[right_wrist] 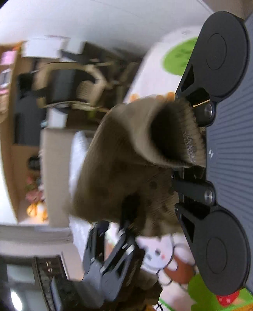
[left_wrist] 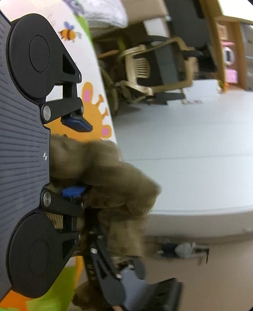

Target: Fold clothes

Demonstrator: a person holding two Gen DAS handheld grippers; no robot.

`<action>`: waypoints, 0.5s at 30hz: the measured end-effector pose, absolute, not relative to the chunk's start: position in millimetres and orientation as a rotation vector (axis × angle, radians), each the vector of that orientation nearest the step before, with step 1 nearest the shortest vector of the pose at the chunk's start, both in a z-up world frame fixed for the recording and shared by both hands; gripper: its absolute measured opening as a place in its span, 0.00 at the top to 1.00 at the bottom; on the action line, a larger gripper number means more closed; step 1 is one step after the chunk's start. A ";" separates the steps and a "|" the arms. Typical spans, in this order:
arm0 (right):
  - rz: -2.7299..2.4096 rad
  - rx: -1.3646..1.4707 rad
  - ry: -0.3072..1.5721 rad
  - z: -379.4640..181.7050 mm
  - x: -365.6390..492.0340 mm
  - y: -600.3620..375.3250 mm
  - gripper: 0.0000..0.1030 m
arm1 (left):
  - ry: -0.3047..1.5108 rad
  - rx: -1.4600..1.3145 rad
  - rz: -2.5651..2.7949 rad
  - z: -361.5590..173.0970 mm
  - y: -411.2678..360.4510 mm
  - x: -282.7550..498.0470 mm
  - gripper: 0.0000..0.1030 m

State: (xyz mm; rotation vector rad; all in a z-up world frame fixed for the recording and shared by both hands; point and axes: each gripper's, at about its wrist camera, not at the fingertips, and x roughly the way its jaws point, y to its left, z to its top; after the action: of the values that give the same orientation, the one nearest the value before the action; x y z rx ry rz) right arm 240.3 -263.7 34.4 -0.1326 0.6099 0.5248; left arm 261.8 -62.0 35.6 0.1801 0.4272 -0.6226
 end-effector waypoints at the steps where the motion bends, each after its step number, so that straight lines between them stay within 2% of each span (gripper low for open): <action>1: 0.514 -0.112 0.639 23.7 248.7 -268.7 0.80 | 0.449 0.166 -0.604 32.6 -60.8 268.4 0.33; 2: 0.503 -0.091 0.668 13.1 257.1 -273.8 0.77 | 0.471 0.154 -0.576 29.1 -58.1 273.5 0.30; 3: 0.490 -0.069 0.680 4.8 263.2 -278.3 0.70 | 0.495 0.143 -0.549 24.6 -53.0 277.1 0.25; 6: 0.433 -0.018 0.674 -9.0 276.2 -288.5 0.39 | 0.547 0.117 -0.477 16.0 -38.8 279.4 0.18; 10: 0.320 -0.053 0.622 -2.0 281.7 -304.1 0.36 | 0.541 0.100 -0.446 20.5 -33.4 257.1 0.16; 12: 0.203 -0.116 0.562 4.7 279.0 -313.2 0.36 | 0.522 0.080 -0.461 27.2 -33.2 234.9 0.09; 15: 0.138 -0.148 0.512 10.7 275.5 -323.6 0.36 | 0.534 -0.023 -0.504 32.1 -31.5 213.8 0.09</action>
State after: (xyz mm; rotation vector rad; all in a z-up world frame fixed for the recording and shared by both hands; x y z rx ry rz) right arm 275.5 -323.6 10.7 -0.1478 0.5120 0.1380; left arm 213.8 -31.5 32.1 -0.0232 0.5339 -0.5044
